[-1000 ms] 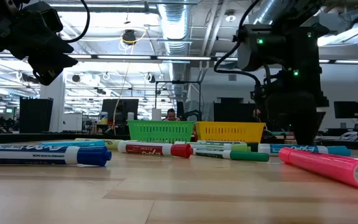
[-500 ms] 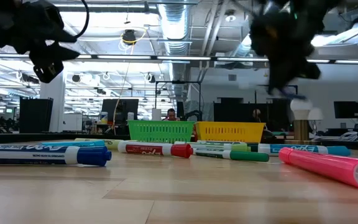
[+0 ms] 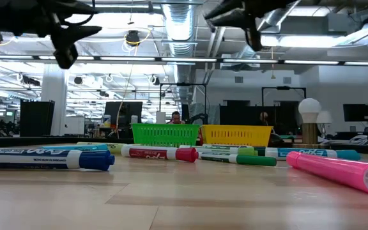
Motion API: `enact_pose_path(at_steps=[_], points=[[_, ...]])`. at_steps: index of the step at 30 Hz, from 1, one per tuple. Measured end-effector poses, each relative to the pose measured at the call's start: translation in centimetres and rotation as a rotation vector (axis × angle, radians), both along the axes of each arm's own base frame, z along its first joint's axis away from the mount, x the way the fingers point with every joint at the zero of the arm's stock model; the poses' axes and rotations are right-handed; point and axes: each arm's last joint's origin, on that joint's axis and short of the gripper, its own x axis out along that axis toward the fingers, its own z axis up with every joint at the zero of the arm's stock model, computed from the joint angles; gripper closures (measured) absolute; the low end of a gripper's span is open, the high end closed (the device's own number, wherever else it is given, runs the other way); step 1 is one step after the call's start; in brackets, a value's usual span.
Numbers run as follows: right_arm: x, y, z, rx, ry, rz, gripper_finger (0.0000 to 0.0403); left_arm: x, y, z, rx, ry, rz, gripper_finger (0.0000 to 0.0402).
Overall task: Pick & Place Markers
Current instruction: Put the medium dark blue marker into the green bin
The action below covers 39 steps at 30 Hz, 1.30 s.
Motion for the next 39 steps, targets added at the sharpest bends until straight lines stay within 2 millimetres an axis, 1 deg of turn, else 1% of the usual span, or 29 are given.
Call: enact_pose_path(at_steps=[7, 11, 15, 18, 24, 27, 35, 39], points=[[2.2, -1.0, -0.6, -0.019, -0.110, -0.013, 0.0374, 1.7, 1.1, 0.6, -0.048, -0.108, 0.022, 0.0264], [3.6, -1.3, -1.4, 0.014, -0.162, 0.006, 0.0370, 3.0, 1.8, 0.5, -0.048, -0.074, 0.021, 0.0247], [5.2, -1.2, -2.1, 0.032, -0.149, 0.038, 0.0369, 4.8, 2.4, 1.6, -0.025, -0.074, 0.032, 0.0218], [6.4, -1.1, -2.1, 0.043, -0.149, 0.075, 0.0372, 5.9, 3.0, 2.7, 0.002, -0.089, 0.060, 0.0200], [8.3, -1.0, -2.0, 0.056, -0.150, 0.125, 0.0368, 7.5, 3.8, 3.9, 0.016, -0.088, 0.033, 0.0181], [8.8, -1.0, -1.8, 0.057, -0.158, 0.133, 0.0367, 7.9, 4.0, 4.0, 0.016, -0.085, 0.037, 0.0178], [8.8, -1.2, -1.5, 0.074, -0.173, 0.125, 0.0372, 8.3, 4.0, 3.8, 0.012, -0.079, 0.037, 0.0179], [8.8, -1.2, -1.6, 0.081, -0.169, 0.124, 0.0366, 9.2, 4.1, 4.0, 0.015, -0.071, 0.037, 0.0176]])
